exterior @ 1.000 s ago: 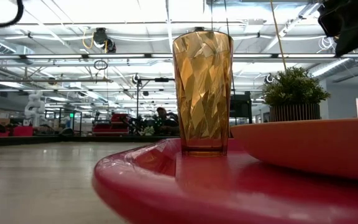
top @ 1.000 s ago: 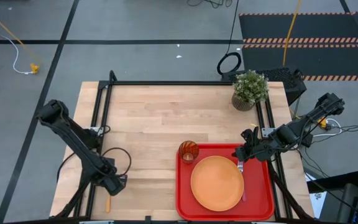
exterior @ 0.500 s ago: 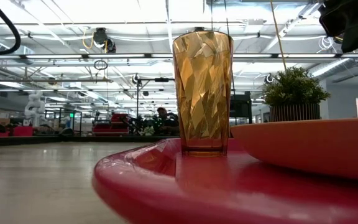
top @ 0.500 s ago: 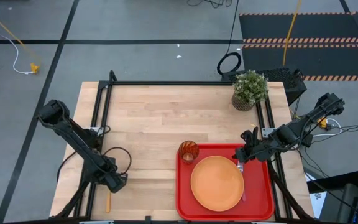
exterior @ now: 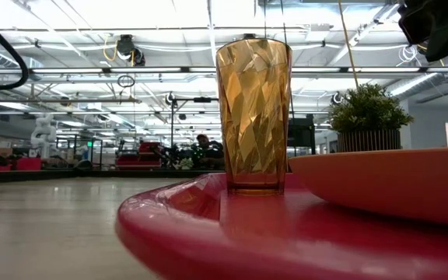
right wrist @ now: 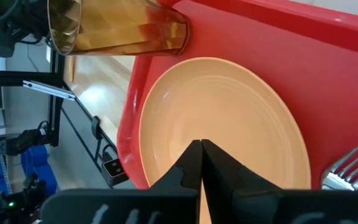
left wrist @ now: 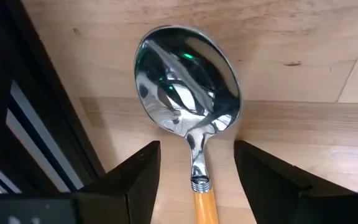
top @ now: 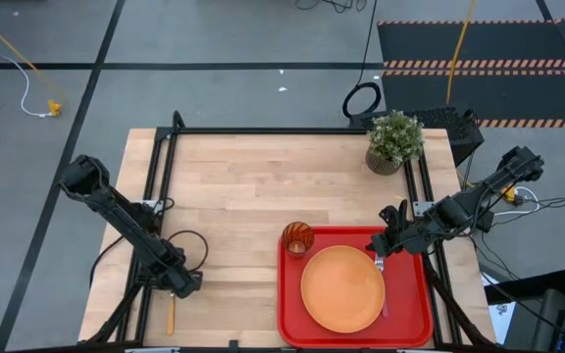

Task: Pick and place plate/cup/fork/spoon on tray
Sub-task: Put the yellow spoon on the red tray to the right of the red fork

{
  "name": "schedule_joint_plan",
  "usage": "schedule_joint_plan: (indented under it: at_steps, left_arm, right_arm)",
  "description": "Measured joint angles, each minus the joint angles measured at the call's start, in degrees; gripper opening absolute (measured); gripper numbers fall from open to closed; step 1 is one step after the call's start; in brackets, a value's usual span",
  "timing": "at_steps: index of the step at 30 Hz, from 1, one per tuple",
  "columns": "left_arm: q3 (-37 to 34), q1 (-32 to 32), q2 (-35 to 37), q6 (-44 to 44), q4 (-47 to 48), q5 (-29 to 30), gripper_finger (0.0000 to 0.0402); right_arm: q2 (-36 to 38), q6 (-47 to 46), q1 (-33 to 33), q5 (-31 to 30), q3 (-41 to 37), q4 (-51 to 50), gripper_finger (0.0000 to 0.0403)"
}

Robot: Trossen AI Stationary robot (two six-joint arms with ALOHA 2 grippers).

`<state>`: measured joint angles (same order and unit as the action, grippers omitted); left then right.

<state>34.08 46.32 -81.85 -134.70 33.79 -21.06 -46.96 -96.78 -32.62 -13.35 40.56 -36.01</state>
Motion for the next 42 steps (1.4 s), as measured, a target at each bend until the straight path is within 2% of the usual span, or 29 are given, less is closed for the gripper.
schedule_joint_plan:
  at_steps: [4,12,16,27,33,38,42]
  left_arm:
    - [-0.1,-0.1,-0.1,0.1,-0.6,0.1,0.0177]
    - [-0.1,-0.1,-0.2,0.2,-2.9,3.0,0.0055]
    - [-0.1,-0.1,-0.2,1.2,-3.0,3.4,0.0017]
    - [1.3,-0.1,-0.2,2.2,-2.0,5.4,0.0023]
    - [3.1,-0.6,0.0,2.7,-2.8,11.5,0.0014]
    - [5.0,-1.8,0.0,3.9,-2.6,13.7,0.0023]
    - [6.7,-2.9,0.1,4.8,-2.5,16.6,0.0024]
  right_arm:
    - [0.0,0.1,0.0,0.0,0.0,0.4,0.0000]
    - [0.0,0.4,0.0,-0.2,0.0,0.4,0.0000]
    - [0.0,0.4,0.0,-0.3,0.0,0.5,0.0000]
    - [0.0,-0.2,0.0,-1.9,0.0,5.0,0.0000]
    - [-0.1,-0.1,0.0,-6.4,0.2,11.3,0.0000]
    - [-2.9,1.8,0.0,-12.5,5.1,12.0,0.0000]
    - [-6.8,4.7,0.6,-15.1,10.6,11.4,0.0000]
